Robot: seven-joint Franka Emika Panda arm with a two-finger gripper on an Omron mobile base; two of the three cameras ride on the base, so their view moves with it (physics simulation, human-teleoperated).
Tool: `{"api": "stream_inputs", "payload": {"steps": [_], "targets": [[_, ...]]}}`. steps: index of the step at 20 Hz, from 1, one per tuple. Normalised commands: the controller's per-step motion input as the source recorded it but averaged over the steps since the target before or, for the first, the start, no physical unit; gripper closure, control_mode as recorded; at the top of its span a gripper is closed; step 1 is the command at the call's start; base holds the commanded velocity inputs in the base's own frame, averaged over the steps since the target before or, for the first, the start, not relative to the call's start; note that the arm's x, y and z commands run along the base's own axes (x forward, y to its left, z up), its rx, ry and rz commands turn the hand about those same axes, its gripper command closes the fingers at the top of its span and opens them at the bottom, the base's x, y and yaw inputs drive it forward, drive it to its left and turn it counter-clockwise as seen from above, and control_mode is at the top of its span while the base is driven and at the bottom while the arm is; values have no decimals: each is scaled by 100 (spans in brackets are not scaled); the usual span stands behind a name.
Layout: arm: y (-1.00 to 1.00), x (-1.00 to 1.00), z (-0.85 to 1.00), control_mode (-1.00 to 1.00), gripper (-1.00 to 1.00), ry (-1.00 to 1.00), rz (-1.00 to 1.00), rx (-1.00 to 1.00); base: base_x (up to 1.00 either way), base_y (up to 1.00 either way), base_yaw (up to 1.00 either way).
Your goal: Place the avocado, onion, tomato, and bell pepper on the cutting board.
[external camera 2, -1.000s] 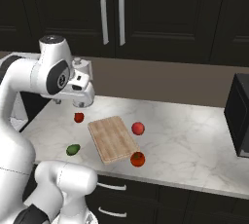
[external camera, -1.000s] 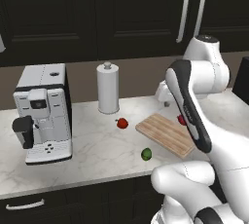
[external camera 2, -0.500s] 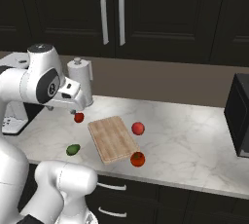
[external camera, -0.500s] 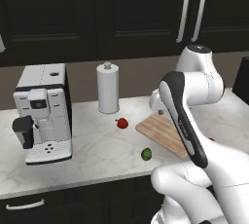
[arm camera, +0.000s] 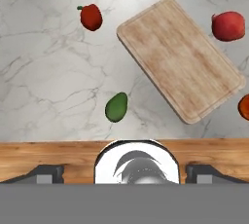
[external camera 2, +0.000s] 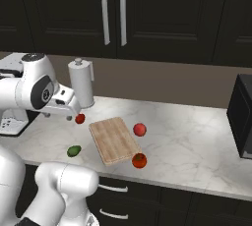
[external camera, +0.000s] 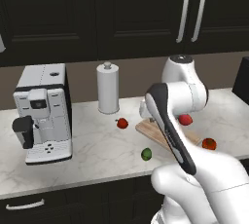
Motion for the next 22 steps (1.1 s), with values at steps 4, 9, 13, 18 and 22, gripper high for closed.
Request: {"api": "stream_inputs", "payload": {"steps": [4,9,13,18,22], "targets": [[30,29,-23,-100,-100,5,0,0,0,0,0],[19,31,-25,-100,-100,7,0,0,0,0,0],[4,20,-36,-100,-100,7,0,0,0,0,0],[0,1,-38,-100,-100,4,0,0,0,0,0],[0,2,-32,-100,-100,3,0,0,0,0,0]]}}
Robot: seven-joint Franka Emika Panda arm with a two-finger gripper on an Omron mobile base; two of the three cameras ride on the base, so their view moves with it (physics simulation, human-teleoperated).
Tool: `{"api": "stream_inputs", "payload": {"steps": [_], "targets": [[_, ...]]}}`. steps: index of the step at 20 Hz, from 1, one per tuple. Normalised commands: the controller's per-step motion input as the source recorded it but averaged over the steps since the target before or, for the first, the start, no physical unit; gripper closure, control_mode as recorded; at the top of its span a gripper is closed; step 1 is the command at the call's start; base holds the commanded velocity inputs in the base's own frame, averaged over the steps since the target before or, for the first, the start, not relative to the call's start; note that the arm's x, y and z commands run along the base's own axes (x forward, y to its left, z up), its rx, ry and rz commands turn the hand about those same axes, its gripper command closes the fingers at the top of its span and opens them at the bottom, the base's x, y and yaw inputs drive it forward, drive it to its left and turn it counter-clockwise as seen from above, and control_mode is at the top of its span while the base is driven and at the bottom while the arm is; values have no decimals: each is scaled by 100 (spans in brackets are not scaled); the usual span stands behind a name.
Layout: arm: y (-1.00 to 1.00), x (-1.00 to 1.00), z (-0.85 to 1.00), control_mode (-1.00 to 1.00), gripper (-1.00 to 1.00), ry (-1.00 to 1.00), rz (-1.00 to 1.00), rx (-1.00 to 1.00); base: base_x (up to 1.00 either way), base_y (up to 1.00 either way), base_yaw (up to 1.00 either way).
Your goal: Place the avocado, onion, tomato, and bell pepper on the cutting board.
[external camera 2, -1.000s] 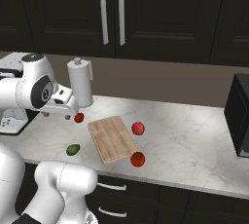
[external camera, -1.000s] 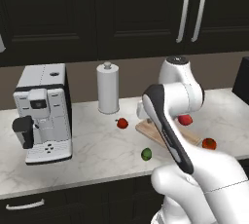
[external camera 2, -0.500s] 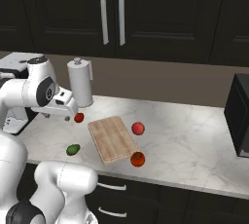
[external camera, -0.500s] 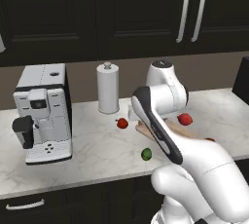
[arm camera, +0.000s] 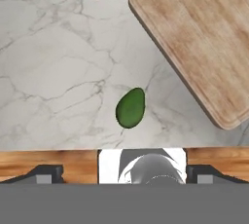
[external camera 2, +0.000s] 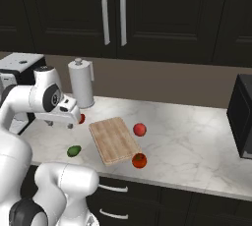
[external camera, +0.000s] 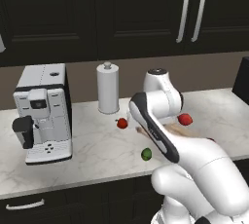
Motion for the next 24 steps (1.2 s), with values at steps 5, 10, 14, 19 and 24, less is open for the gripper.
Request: {"api": "stream_inputs", "payload": {"steps": [5,10,14,19,24], "targets": [[0,14,-19,-100,-100,1,0,0,0,0,0],[0,26,-12,-100,-100,2,0,0,0,0,0],[0,7,-15,-100,-100,1,0,0,0,0,0],[0,0,-25,-100,-100,0,0,0,0,0,0],[-3,0,-22,-100,-100,0,0,0,0,0,0]]}}
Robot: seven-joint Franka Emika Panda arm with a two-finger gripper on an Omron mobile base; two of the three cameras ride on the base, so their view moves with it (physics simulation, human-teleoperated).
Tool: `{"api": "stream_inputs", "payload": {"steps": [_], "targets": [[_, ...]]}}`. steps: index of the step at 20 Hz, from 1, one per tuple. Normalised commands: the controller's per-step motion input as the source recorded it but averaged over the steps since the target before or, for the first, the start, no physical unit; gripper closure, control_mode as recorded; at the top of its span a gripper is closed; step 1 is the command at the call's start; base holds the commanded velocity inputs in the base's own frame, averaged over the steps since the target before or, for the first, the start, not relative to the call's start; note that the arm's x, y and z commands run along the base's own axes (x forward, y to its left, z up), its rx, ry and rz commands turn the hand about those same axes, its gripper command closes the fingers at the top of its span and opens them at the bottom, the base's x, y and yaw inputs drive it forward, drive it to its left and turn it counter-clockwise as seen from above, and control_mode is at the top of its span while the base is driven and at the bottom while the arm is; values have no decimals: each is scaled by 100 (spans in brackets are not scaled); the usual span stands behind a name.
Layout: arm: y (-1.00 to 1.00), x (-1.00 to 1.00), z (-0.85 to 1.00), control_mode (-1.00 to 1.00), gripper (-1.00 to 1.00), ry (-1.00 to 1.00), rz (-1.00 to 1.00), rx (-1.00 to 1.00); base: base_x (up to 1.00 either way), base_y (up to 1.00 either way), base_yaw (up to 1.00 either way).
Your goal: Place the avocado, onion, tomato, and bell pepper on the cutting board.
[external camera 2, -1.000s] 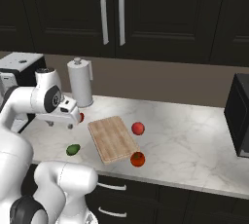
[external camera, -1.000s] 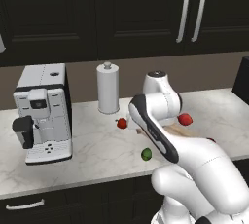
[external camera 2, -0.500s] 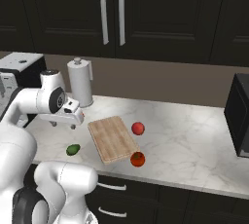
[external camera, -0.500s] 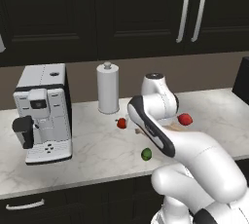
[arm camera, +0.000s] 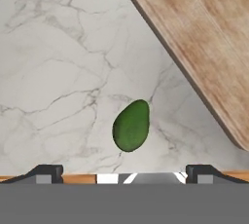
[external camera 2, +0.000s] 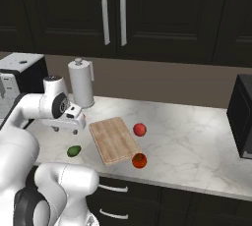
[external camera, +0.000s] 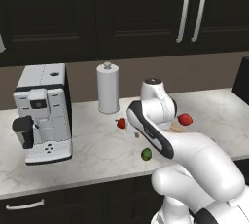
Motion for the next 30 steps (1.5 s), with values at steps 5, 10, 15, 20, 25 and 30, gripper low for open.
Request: {"api": "stream_inputs", "payload": {"steps": [5,10,15,20,25,30], "targets": [[-7,0,-23,-100,-100,1,0,0,0,0,0],[-8,0,-25,-100,-100,0,0,0,0,0,0],[-6,0,-25,-100,-100,0,0,0,0,0,0],[-1,0,-28,-100,-100,2,0,0,0,0,0],[0,3,-29,-100,-100,4,0,0,0,0,0],[0,9,-28,-100,-100,5,0,0,0,0,0]]}}
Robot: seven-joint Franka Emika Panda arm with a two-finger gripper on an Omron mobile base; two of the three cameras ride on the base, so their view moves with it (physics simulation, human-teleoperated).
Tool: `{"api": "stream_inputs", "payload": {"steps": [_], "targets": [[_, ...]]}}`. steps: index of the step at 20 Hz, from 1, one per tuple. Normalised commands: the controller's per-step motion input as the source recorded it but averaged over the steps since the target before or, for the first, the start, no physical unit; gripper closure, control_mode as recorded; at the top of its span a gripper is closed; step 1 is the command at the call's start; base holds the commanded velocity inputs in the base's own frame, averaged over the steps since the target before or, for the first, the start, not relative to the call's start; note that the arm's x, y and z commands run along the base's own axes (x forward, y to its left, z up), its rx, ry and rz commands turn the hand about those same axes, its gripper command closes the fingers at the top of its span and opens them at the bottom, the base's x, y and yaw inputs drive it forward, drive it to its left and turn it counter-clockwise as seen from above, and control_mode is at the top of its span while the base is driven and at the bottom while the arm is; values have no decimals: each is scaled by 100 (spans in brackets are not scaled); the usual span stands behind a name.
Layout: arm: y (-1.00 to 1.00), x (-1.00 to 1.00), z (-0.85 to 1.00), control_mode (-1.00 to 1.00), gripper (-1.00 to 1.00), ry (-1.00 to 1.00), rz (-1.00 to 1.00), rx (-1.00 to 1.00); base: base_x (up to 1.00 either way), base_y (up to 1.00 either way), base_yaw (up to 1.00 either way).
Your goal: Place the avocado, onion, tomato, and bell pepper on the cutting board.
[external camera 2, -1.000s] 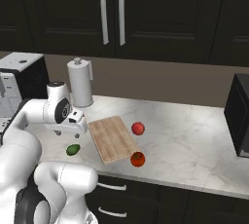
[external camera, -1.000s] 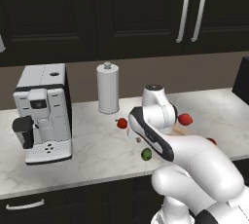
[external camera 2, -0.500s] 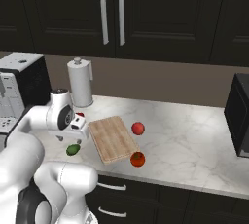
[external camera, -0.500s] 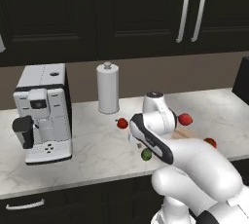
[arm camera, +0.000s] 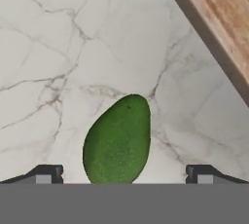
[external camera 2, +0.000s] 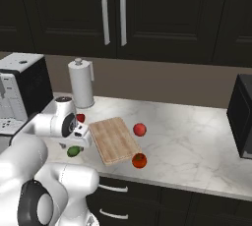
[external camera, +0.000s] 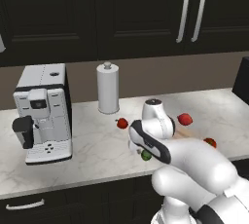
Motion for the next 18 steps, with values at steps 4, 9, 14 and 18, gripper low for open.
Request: {"api": "stream_inputs", "payload": {"steps": [4,9,14,18], "targets": [[0,13,-26,-100,-100,6,0,0,0,0,0],[0,16,-22,-100,-100,5,0,0,0,0,0],[0,13,-19,-100,100,5,0,0,0,0,0],[-10,-3,-2,-100,100,0,0,0,0,0,0]]}}
